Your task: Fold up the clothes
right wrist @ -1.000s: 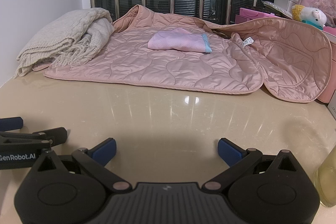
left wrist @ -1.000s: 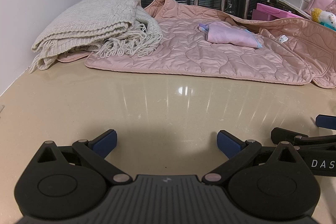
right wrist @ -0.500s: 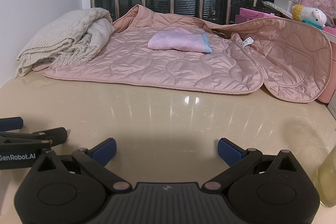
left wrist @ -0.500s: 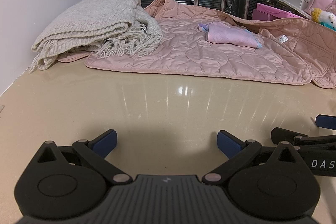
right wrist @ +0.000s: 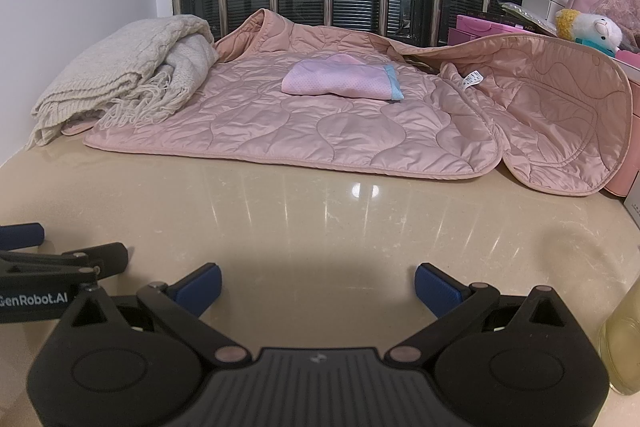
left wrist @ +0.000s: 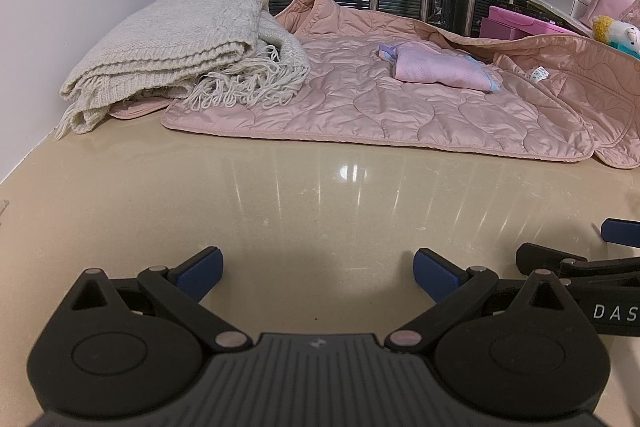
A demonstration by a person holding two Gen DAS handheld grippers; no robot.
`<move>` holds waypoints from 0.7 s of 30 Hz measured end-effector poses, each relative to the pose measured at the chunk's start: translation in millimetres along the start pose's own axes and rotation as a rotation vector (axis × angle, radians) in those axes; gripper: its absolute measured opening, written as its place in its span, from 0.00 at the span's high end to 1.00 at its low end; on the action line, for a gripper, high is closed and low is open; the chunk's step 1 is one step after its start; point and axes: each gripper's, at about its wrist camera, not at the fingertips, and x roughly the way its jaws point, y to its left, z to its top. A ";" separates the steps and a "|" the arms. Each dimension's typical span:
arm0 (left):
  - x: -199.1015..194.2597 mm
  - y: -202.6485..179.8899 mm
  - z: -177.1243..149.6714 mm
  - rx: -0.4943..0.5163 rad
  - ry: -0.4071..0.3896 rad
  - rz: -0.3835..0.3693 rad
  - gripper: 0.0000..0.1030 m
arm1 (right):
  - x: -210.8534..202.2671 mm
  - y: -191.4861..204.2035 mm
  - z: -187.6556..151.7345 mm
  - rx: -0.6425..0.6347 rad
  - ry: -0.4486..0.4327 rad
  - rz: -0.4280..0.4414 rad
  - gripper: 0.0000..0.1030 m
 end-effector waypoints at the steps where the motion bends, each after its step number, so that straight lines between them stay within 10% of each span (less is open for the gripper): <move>1: 0.1 0.0 -0.1 0.000 0.000 0.000 0.01 | 0.0 0.0 0.0 0.000 0.000 0.000 0.00; 16: 1.1 0.1 1.6 0.019 0.010 -0.017 0.01 | 0.8 0.0 1.5 -0.010 0.010 0.010 0.00; 21: -1.0 11.0 29.6 -0.006 0.077 -0.230 0.01 | -9.9 -20.5 37.3 0.030 -0.062 0.054 0.02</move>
